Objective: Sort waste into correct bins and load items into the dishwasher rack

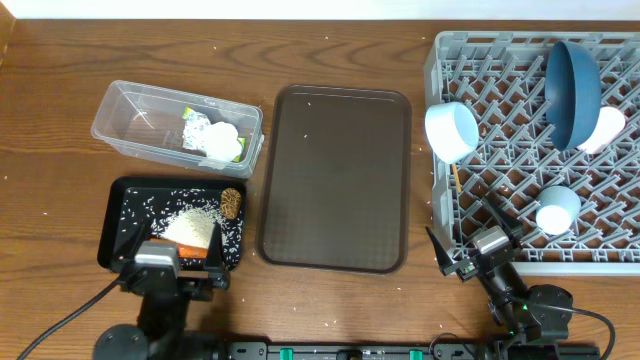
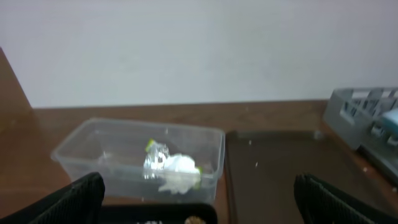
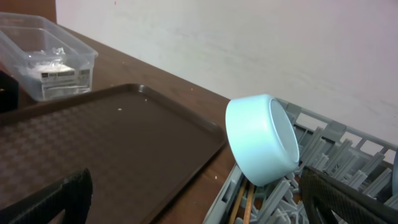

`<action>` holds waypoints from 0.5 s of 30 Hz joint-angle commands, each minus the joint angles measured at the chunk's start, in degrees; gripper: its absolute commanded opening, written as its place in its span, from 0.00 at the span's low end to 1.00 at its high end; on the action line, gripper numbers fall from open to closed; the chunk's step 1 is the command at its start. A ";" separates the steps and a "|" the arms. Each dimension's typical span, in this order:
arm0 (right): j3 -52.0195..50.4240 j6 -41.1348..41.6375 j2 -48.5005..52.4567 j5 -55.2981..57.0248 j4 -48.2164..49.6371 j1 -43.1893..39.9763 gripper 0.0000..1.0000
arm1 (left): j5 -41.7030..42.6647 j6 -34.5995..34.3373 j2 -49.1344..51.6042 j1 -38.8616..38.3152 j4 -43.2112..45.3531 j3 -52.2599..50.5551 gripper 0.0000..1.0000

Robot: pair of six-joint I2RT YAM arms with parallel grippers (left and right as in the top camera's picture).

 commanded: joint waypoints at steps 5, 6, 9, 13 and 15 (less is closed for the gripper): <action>-0.26 0.76 -0.35 -0.22 -0.04 -0.46 0.99 | 0.39 -0.46 -1.14 0.28 5.49 -10.03 0.98; -0.26 0.74 -0.35 -0.22 -0.04 -0.46 0.99 | 0.39 -0.46 -1.14 0.28 6.75 -11.28 0.98; -0.26 0.74 -0.35 -0.20 -0.04 -0.46 0.99 | 0.39 -0.48 -1.14 0.28 10.69 -14.84 0.98; -0.26 0.74 -0.35 -0.20 -0.04 -0.46 0.99 | 0.42 -0.46 -1.14 0.28 12.17 -17.86 0.98; -0.26 0.76 -0.35 -0.20 -0.04 -0.46 0.99 | 0.39 -0.46 -1.14 0.28 12.87 -19.12 0.98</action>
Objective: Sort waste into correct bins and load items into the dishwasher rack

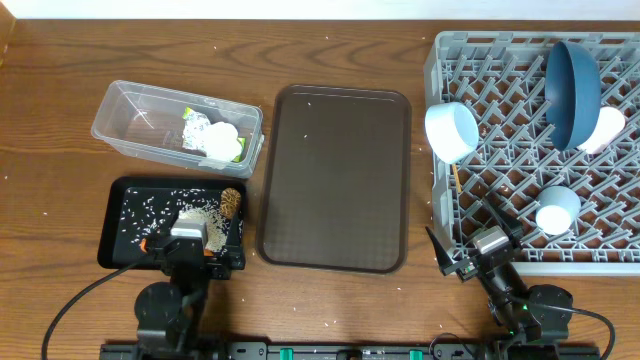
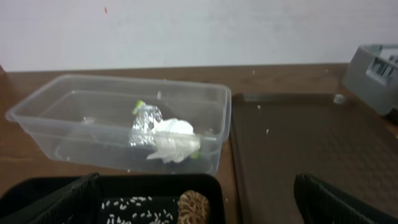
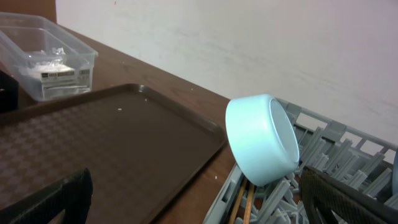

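Note:
My left gripper (image 1: 189,238) hangs open over the black tray (image 1: 122,222), which holds scattered rice and a brown ridged nut-like piece (image 2: 193,206). Nothing lies between its fingers (image 2: 62,200). Beyond it stands the clear bin (image 2: 43,111) holding crumpled foil and wrapper waste (image 2: 163,133). My right gripper (image 1: 478,246) is open at the front left corner of the grey dishwasher rack (image 1: 520,262). A light blue cup (image 3: 261,139) lies on its side there, with wooden chopsticks (image 3: 246,206) under it.
A brown serving tray (image 1: 335,178) lies between the bins and the rack. The rack also holds a dark blue bowl (image 1: 572,80) and two white cups (image 1: 557,208). Rice grains dot the wooden table (image 1: 60,70).
My left gripper has moved forward and to the right over the black tray, now covering the rice pile and orange piece seen before. Its camera looks lower. The right arm has not moved.

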`<action>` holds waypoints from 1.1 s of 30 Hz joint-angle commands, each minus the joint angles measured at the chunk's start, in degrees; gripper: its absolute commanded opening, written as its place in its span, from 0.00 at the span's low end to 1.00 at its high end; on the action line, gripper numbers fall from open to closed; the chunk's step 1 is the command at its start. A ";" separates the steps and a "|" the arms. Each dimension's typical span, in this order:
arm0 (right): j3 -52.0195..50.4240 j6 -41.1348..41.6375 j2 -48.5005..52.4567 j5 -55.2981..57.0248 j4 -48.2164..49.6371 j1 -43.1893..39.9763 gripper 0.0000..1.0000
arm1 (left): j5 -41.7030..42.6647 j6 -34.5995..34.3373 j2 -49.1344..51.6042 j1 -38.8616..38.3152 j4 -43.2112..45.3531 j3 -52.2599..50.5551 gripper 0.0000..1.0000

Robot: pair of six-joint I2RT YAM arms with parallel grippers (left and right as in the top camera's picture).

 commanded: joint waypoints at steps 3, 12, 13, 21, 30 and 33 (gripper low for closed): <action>-0.26 0.76 -0.35 -0.22 -0.04 -0.46 0.99 | 0.35 -0.42 -0.48 0.28 3.82 -3.65 0.98; -0.26 0.76 -0.35 -0.22 -0.04 -0.46 0.99 | 0.42 -0.44 -0.48 0.26 15.06 -12.07 0.98; -0.26 0.76 -0.35 -0.22 -0.04 -0.46 0.99 | 0.37 -0.44 -0.48 0.28 14.84 -12.00 0.98; -0.26 0.76 -0.35 -0.22 -0.04 -0.46 0.99 | 0.37 -0.44 -0.46 0.28 14.80 -12.00 0.98; -0.26 0.74 -0.35 -0.22 -0.04 -0.46 0.99 | 0.37 -0.44 -0.37 0.28 14.78 -12.00 0.98; -0.26 0.76 -0.35 -0.22 -0.04 -0.46 0.99 | 0.37 -0.44 -0.35 0.28 14.80 -12.00 0.98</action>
